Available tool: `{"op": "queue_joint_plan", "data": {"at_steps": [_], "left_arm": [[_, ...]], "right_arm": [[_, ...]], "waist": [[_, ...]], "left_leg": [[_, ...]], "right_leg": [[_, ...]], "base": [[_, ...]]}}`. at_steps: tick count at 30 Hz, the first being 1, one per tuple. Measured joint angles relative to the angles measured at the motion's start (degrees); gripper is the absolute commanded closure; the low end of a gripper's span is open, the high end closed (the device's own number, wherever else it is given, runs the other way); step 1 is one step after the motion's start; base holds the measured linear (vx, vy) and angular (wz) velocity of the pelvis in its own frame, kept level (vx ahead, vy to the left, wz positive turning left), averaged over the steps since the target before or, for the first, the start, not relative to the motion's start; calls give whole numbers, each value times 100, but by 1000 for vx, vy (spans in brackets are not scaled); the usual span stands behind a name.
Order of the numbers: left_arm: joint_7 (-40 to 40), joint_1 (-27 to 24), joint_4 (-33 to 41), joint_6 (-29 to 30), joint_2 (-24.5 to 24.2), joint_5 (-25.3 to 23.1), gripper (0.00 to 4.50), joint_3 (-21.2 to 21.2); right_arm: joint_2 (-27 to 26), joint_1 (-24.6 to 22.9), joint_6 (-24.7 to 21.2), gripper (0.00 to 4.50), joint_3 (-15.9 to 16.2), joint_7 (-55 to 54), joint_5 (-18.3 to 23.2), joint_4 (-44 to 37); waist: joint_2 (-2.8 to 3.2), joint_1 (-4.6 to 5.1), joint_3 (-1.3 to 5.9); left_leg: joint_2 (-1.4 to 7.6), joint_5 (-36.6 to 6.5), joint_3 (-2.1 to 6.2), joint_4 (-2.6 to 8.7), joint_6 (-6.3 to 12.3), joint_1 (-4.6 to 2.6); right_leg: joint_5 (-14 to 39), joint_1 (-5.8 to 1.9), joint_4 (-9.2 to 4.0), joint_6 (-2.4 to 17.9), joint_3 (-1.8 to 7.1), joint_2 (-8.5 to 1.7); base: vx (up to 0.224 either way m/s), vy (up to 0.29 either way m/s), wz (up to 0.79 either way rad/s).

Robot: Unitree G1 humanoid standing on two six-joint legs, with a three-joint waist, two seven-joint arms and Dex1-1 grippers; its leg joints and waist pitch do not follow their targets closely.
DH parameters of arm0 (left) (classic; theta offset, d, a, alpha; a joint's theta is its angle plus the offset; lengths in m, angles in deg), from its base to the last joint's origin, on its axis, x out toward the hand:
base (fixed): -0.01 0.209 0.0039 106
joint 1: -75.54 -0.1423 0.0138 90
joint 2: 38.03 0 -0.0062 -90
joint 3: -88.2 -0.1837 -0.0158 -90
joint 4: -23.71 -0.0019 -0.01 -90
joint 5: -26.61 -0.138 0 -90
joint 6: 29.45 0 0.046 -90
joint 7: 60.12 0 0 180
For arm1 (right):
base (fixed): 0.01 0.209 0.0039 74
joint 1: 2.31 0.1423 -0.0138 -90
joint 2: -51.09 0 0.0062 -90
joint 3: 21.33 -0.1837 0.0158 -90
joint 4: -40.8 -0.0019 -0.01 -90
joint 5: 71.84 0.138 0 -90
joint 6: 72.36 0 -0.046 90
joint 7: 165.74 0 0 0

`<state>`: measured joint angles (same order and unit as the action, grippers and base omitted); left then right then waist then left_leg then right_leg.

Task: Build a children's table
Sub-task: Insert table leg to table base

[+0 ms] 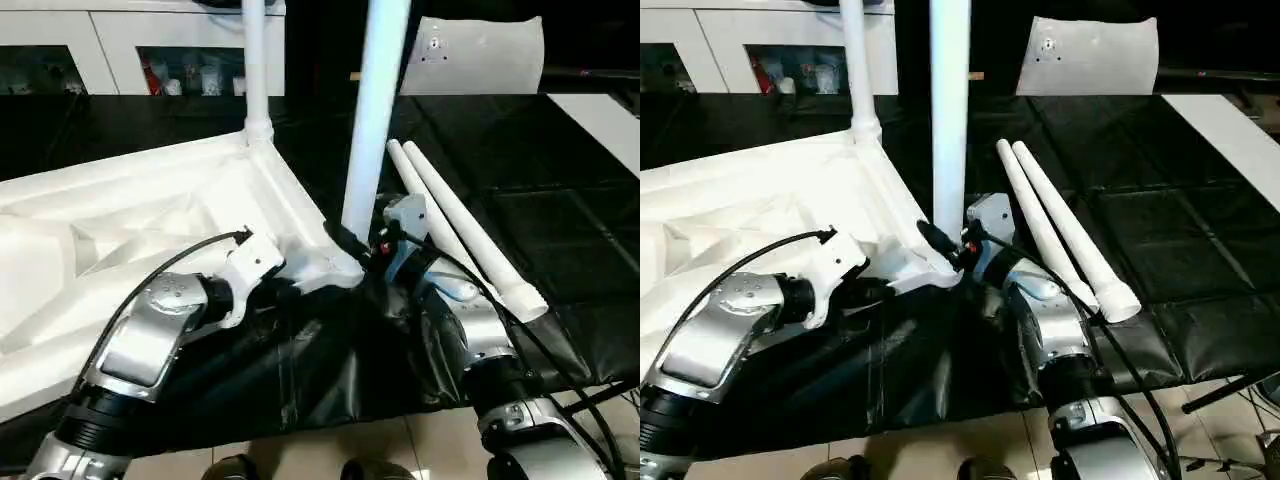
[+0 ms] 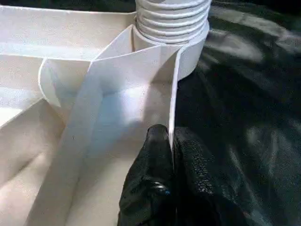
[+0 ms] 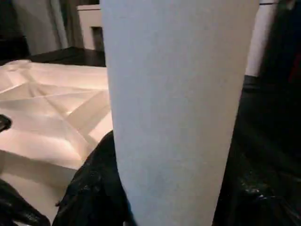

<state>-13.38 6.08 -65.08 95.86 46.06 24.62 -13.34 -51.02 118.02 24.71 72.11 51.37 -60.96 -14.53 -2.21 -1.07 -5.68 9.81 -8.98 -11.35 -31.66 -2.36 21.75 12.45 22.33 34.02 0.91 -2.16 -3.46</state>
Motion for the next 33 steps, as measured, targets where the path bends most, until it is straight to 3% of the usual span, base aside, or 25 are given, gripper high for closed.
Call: {"op": "queue_joint_plan", "data": {"at_steps": [3, 12, 25, 33], "left_arm": [[-260, 94, 19, 172, 154, -6, 450, 6], [-312, 135, -14, -102, 130, 4, 450, -108], [472, 263, -635, -1600, -584, 60, 450, -420], [850, 434, -1125, -2225, -706, 106, 450, -470]], "right_arm": [[-31, 92, 27, 259, -181, -178, 49, 99], [42, -126, -108, 259, -503, 169, 606, -138], [455, -145, -769, 259, -471, 968, 958, -365], [680, -108, -913, 259, -266, 1245, 844, -475]], "waist": [[0, 3, 0], [27, -84, -17], [29, -134, -16], [24, -209, -14]], "left_leg": [[2, 1, -7, -3, 1, 52], [19, 0, -8, 1, -1, 84], [22, 2, -9, -28, 0, 83], [26, 2, -8, -73, -1, 79]], "right_leg": [[-86, 49, -3, 43, 0, 0], [-86, 82, -1, 32, -20, 7], [-88, 80, 34, 34, -23, 6], [-87, 81, 78, 33, -19, 3]], "base": [[0, 0, 0], [0, 0, 0], [0, 0, 0], [0, 0, 0]]}}
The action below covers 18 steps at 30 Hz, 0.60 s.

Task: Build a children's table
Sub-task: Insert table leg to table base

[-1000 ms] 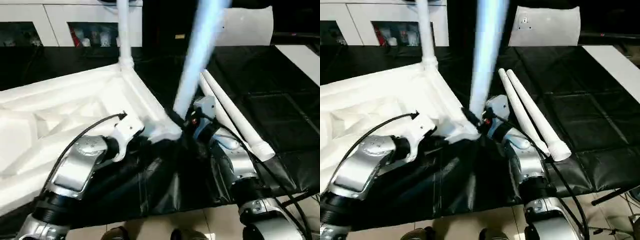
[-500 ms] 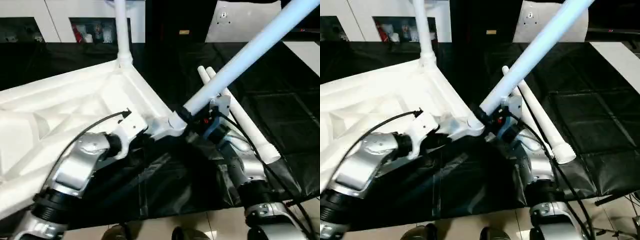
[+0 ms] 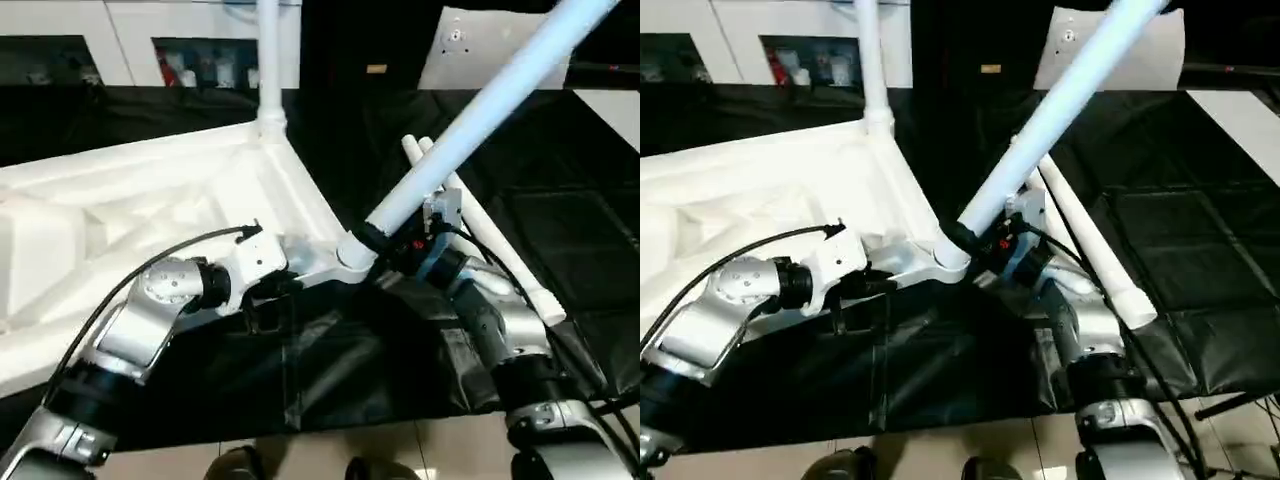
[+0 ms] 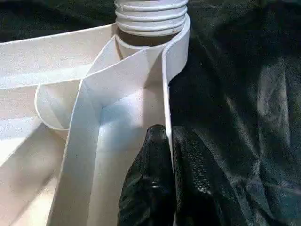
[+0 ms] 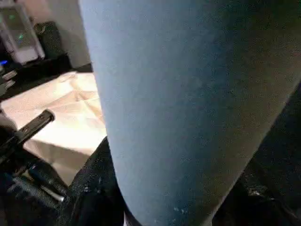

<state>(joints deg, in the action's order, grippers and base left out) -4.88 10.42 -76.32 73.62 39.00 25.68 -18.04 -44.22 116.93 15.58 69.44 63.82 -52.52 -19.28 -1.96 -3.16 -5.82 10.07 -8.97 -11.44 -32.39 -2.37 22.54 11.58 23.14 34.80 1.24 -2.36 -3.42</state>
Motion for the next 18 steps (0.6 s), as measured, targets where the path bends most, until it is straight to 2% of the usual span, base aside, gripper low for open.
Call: {"op": "queue_joint_plan", "data": {"at_steps": [8, 10, 18], "left_arm": [[692, 207, -643, -704, -167, 162, 450, -38], [911, 280, -829, -911, -208, 186, 450, -71], [1531, 751, -1746, -1657, -264, 128, 450, -282]], "right_arm": [[348, 7, 143, 259, 501, 585, -366, -153], [489, 18, 186, 259, 667, 839, -468, -176], [707, 111, 367, 259, 978, 1535, -658, -24]], "waist": [[-24, -44, 13], [-58, -60, 35], [-178, -137, 113]], "left_leg": [[1, 3, 0, -14, -5, -18], [1, 3, 0, -14, -5, -20], [1, 2, 1, -18, -5, -52]], "right_leg": [[1, -11, 21, -3, 3, -2], [3, -16, 20, -4, 3, -3], [3, -49, 19, -5, 3, -4]], "base": [[0, 0, 0], [0, 0, 0], [0, 0, 0]]}}
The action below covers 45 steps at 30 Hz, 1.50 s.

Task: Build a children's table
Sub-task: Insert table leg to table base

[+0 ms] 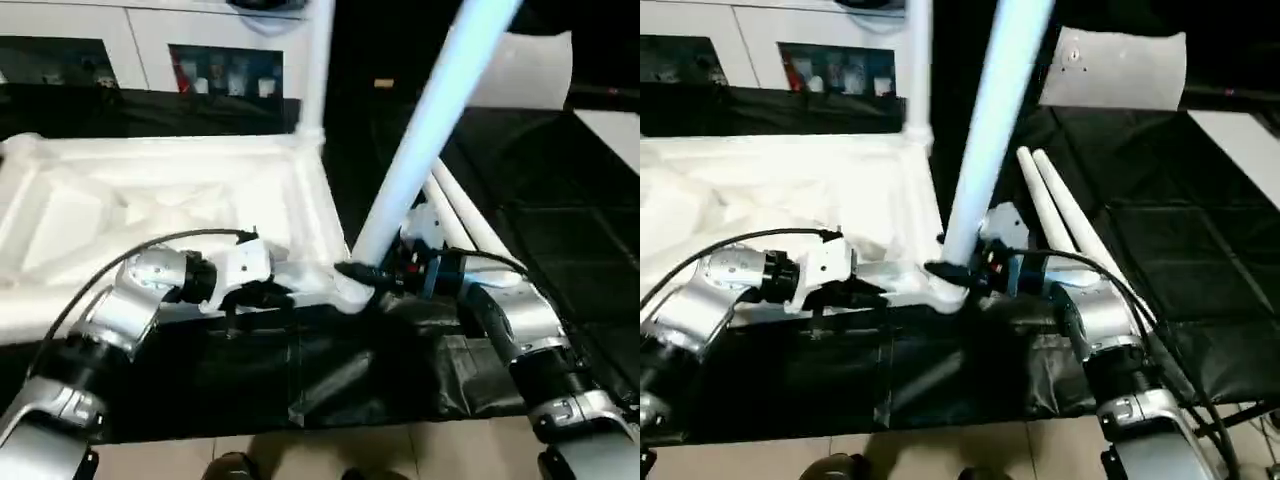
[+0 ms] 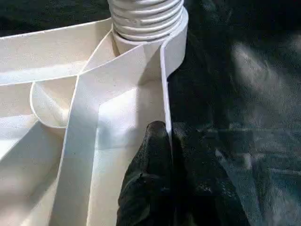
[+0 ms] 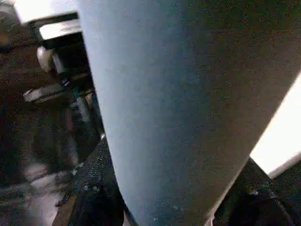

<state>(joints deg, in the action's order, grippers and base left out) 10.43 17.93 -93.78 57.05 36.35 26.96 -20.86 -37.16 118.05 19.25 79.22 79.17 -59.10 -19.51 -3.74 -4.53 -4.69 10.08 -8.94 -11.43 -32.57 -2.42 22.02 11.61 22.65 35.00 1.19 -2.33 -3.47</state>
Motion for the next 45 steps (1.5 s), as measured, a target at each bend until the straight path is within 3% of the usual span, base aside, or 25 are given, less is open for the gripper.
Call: {"op": "queue_joint_plan", "data": {"at_steps": [3, 9, 16, 21, 24, 27, 30, 34, 38, 45], "left_arm": [[160, 142, -256, -184, -2, -22, 450, -51], [422, 460, -831, -594, 20, -78, 450, -174], [495, 611, -1178, -805, 66, -146, 450, -178], [284, 496, -1091, -459, 107, -73, 450, -69], [-167, 65, -467, 161, 96, -34, 450, 226], [-809, -575, 699, 1320, 216, -4, 450, 568], [-1705, -1043, 1814, 2739, 738, -17, 450, 821], [-2770, -1288, 2602, 3964, 1519, -196, 450, 1027], [-3544, -1264, 2824, 4524, 2073, -268, 450, 1064], [-3722, -1178, 2914, 4590, 2080, -449, 450, 953]], "right_arm": [[5, 40, 56, 259, 59, 112, -16, 91], [-7, 142, 176, 259, 166, 293, -143, 218], [-81, 99, 272, 259, 155, 261, -150, 271], [-291, -82, 294, 259, -27, -147, -124, 259], [-553, -168, 385, 259, -198, -702, -105, 299], [-889, -250, 408, 259, -402, -1434, -103, 342], [-1160, -117, 437, 259, -601, -2257, -129, 624], [-1529, 283, 532, 259, -669, -3282, -371, 1110], [-1655, 766, 448, 259, -667, -3905, -656, 1550], [-1717, 1028, 92, 259, -779, -4045, -634, 1664]], "waist": [[-51, -19, 34], [-94, -49, 63], [-85, -50, 58], [-42, -46, 43], [8, 8, 27], [42, 185, 6], [76, 331, -12], [113, 435, -37], [108, 446, -46], [63, 437, -24]], "left_leg": [[2, 0, 0, 0, -1, -4], [4, -1, 1, 0, -2, -14], [4, -3, 1, 7, -4, -60], [4, -3, 1, 15, -6, -104], [3, -3, 2, 14, -7, -109], [0, -3, 1, 11, -7, -105], [-7, -3, 0, 3, -6, -104], [-11, -3, 2, 4, -5, -94], [-10, -3, 9, 32, -5, -72], [-10, -1, 7, 7, 0, 3]], "right_leg": [[0, -2, 1, 0, -1, 1], [0, -12, 1, 0, -4, 2], [1, -49, -3, 1, -4, 1], [12, -82, -3, -13, -1, 1], [19, -76, -5, -26, 1, 0], [19, -64, -12, -26, 3, -7], [20, -54, -22, -26, 11, -10], [24, 6, -34, -33, 2, -16], [24, 14, -82, -33, -14, -13], [-30, 37, -94, -8, 5, -4]], "base": [[0, 0, 0], [0, 0, 0], [0, 0, 0], [0, 0, 0], [0, 0, 0], [0, 0, 0], [0, 0, 0], [0, 0, 0], [0, 0, 0], [0, 0, 0]]}}
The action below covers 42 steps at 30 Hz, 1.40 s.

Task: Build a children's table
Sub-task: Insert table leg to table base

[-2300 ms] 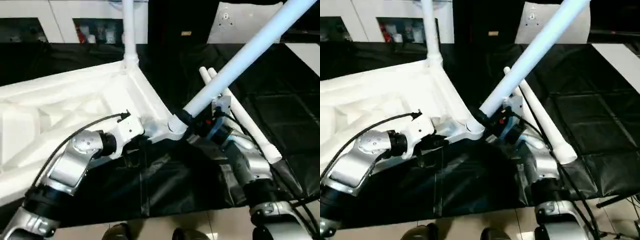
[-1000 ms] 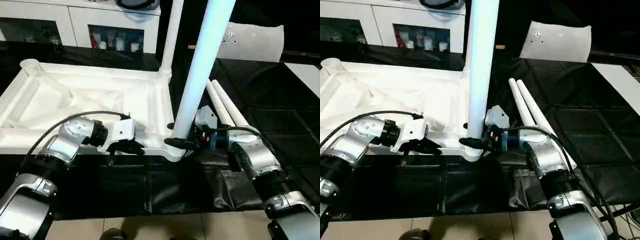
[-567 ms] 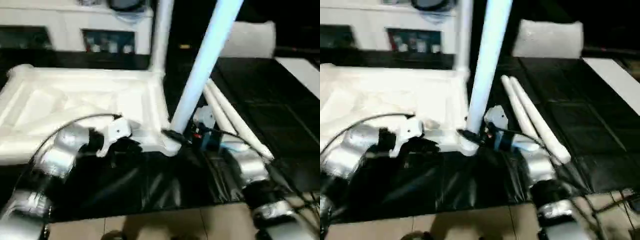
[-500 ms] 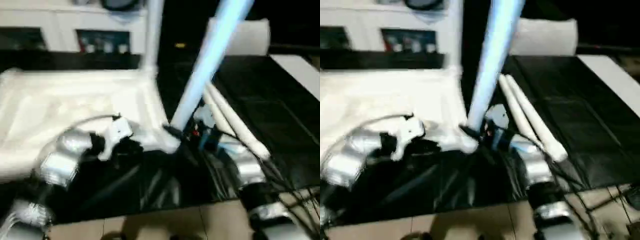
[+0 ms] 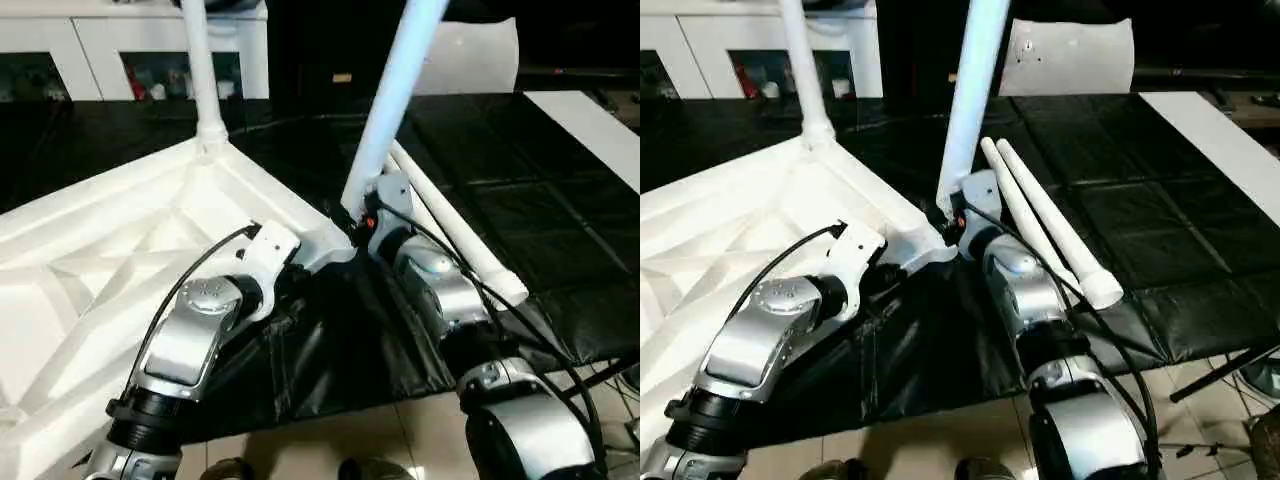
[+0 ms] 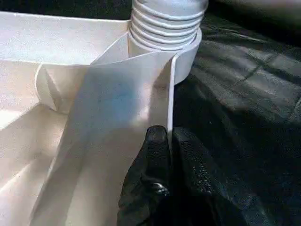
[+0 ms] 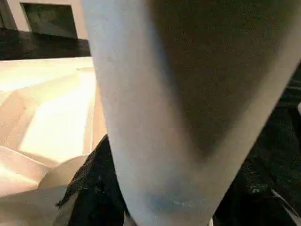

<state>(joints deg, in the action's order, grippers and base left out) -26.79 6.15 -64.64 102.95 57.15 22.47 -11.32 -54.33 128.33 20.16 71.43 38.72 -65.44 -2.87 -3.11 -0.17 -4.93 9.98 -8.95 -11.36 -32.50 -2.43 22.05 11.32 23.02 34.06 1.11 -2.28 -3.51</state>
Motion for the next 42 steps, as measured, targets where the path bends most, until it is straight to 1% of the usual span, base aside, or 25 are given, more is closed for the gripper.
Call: {"op": "queue_joint_plan", "data": {"at_steps": [8, 15, 23, 31, 35, 36, 39, 42], "left_arm": [[-46, 4, 56, 43, -96, 17, 450, -52], [-30, 4, 53, -170, -316, -15, 450, -262], [36, 4, 51, -259, -412, 1, 450, -316], [524, -11, -61, -888, -862, 72, 450, -492], [926, -16, -169, -1308, -1162, 158, 450, -536], [1060, -15, -216, -1450, -1253, 190, 450, -537], [1529, -3, -399, -1889, -1561, 335, 450, -556], [1932, 68, -677, -2374, -1791, 385, 450, -582]], "right_arm": [[22, 41, -4, 259, -2, 139, -6, 66], [100, 57, -71, 259, -13, 326, 8, 59], [181, 59, -81, 259, -21, 525, 23, 55], [457, -57, -82, 259, -12, 1190, 74, -124], [699, -211, -161, 259, 24, 1843, 201, -361], [758, -230, -209, 259, 42, 1996, 216, -415], [977, -300, -226, 259, 220, 2538, 258, -578], [1122, -384, -228, 259, 336, 2971, 269, -724]], "waist": [[-14, -5, 9], [-14, -13, 10], [-16, -20, 12], [-17, -47, 12], [-19, -148, 14], [-20, -160, 15], [-28, -171, 19], [-50, -187, 34]], "left_leg": [[9, 0, 3, 9, -1, -4], [9, -1, 3, 11, -2, -4], [9, -1, 3, 18, -2, -5], [9, -3, 3, 34, -6, -2], [15, -5, 4, 42, -10, -5], [15, -6, 4, 42, -10, -5], [15, -8, 3, 42, -13, -6], [16, -8, 4, 40, -14, -8]], "right_leg": [[-14, 2, 5, 1, -11, 5], [-14, 1, 4, 1, -11, 5], [-14, 1, 6, 1, -13, 5], [-24, 3, 6, 18, -19, 6], [-31, 3, 7, 30, -23, 10], [-31, 2, 7, 30, -23, 10], [-30, 2, 7, 29, -23, 11], [-30, -1, 7, 28, -24, 11]], "base": [[0, 0, 0], [0, 0, 0], [0, 0, 0], [0, 0, 0], [0, 0, 0], [0, 0, 0], [0, 0, 0], [0, 0, 0]]}}
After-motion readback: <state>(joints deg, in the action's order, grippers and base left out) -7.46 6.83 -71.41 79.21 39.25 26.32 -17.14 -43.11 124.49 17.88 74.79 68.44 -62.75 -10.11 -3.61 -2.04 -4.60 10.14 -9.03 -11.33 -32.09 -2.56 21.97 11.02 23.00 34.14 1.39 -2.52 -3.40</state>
